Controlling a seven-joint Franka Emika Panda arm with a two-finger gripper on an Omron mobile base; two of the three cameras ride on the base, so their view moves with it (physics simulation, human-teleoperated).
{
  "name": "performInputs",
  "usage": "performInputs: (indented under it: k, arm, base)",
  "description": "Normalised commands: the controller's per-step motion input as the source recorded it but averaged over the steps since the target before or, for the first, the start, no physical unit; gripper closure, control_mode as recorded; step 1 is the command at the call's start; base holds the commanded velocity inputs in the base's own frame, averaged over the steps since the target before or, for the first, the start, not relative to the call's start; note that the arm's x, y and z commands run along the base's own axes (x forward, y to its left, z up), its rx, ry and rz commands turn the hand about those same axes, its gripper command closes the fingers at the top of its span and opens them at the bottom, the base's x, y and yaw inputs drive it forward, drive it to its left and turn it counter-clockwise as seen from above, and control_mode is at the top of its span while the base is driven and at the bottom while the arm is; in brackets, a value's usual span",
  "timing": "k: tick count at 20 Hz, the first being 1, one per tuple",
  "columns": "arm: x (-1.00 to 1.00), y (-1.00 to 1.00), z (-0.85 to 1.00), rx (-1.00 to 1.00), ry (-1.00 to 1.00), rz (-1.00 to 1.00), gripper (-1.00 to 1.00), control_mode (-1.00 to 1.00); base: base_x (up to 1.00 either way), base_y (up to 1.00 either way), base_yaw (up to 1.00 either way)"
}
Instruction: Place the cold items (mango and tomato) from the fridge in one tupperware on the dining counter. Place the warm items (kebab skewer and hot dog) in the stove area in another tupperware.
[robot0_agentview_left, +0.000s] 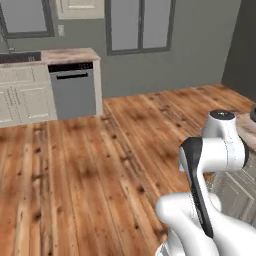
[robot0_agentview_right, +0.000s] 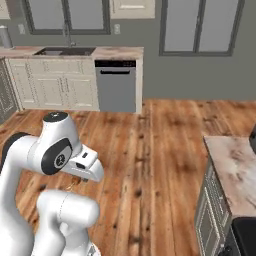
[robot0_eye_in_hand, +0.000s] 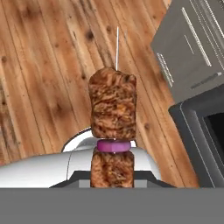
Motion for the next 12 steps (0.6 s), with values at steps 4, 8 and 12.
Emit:
performInputs:
  k: [4, 8, 12]
  arm:
    - [0.0, 0.0, 0.0, 0.0, 0.0, 0.0, 1.0, 1.0]
    - [0.0, 0.0, 0.0, 0.0, 0.0, 0.0, 1.0, 1.0]
    - [0.0, 0.0, 0.0, 0.0, 0.0, 0.0, 1.0, 1.0]
  base:
    - [0.01, 0.0, 1.0]
    - [0.0, 0.0, 1.0]
    - [0.0, 0.0, 1.0]
